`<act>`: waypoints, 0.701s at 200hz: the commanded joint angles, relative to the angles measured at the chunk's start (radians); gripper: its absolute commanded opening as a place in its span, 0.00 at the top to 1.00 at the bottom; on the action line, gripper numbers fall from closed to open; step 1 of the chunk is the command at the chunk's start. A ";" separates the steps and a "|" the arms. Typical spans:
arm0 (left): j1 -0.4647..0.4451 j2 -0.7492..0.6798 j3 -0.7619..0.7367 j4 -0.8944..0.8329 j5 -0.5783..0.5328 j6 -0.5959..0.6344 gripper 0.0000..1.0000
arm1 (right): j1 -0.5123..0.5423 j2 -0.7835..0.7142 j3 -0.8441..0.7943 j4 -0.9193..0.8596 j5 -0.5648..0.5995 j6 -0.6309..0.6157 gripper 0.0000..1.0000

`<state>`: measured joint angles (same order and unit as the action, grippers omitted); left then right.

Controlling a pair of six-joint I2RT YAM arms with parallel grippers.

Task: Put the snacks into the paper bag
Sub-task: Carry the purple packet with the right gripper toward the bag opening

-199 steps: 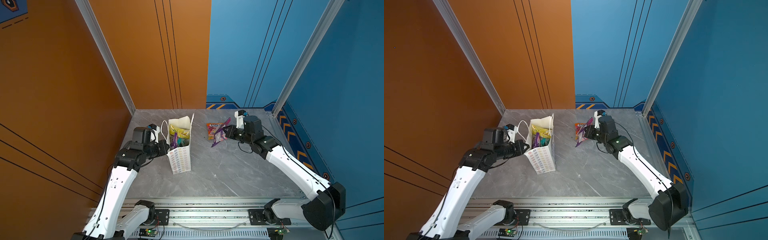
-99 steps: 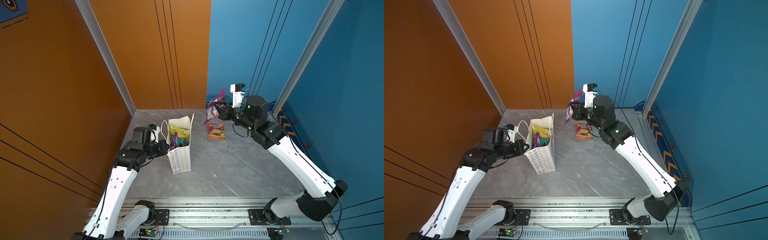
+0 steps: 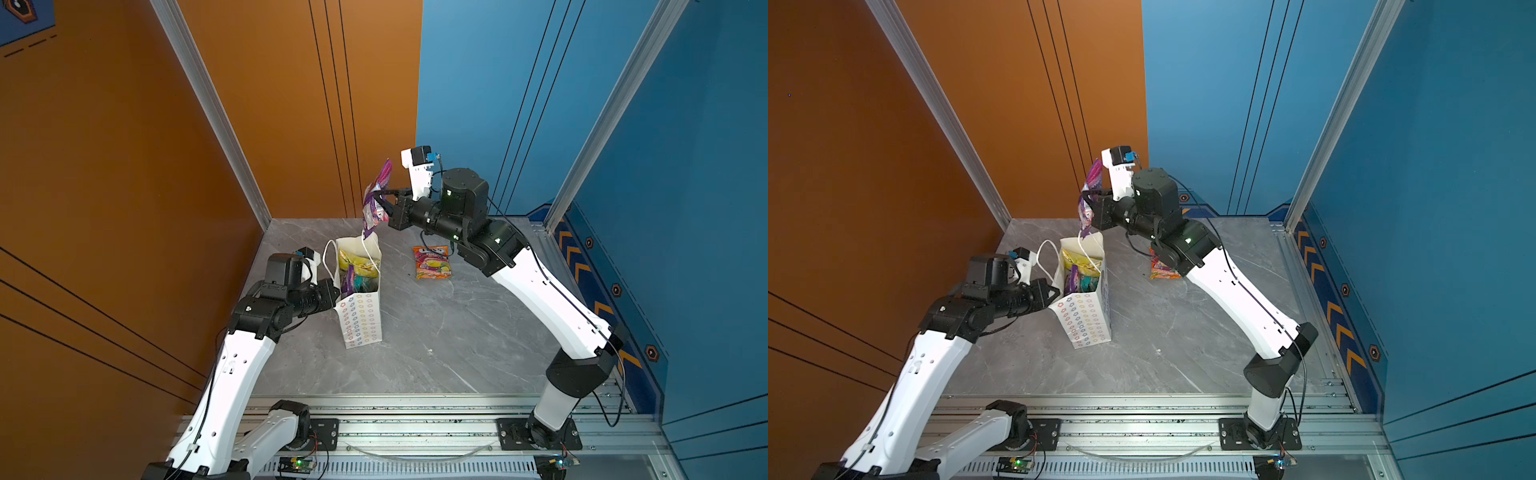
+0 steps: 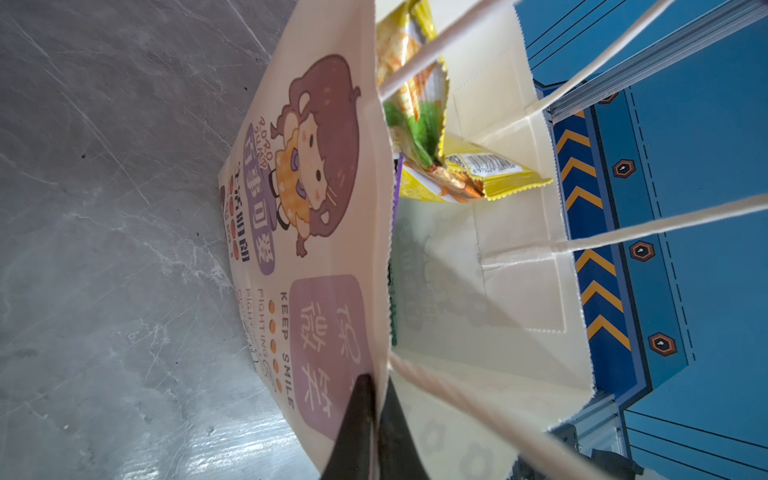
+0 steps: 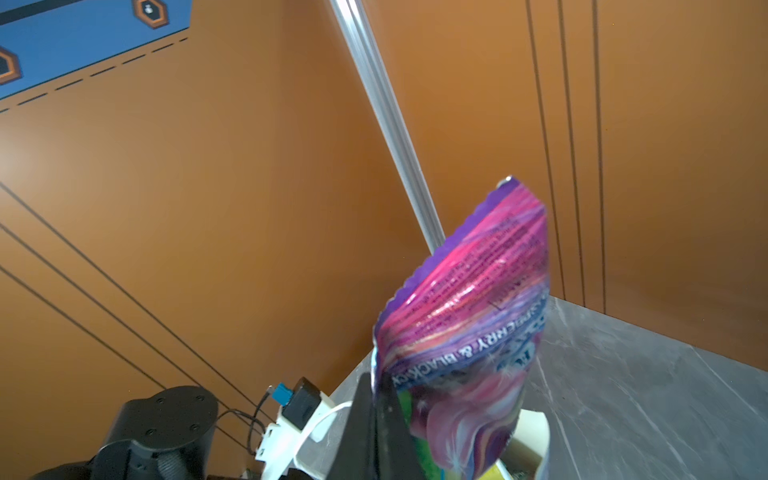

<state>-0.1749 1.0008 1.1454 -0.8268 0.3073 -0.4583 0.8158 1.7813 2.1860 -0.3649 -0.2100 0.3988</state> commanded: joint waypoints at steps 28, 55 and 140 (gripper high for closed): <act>0.002 -0.001 -0.003 0.020 0.035 -0.005 0.93 | 0.055 0.007 0.063 -0.065 -0.064 -0.089 1.00; 0.005 0.001 -0.002 0.021 0.034 -0.003 0.93 | 0.071 -0.022 0.039 -0.091 -0.053 -0.118 1.00; 0.003 -0.005 -0.007 0.021 0.033 -0.003 0.92 | 0.072 -0.209 -0.099 -0.106 0.108 -0.181 1.00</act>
<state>-0.1749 1.0008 1.1454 -0.8268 0.3077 -0.4614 0.8856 1.6535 2.1040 -0.5026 -0.1669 0.2562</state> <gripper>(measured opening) 0.075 0.047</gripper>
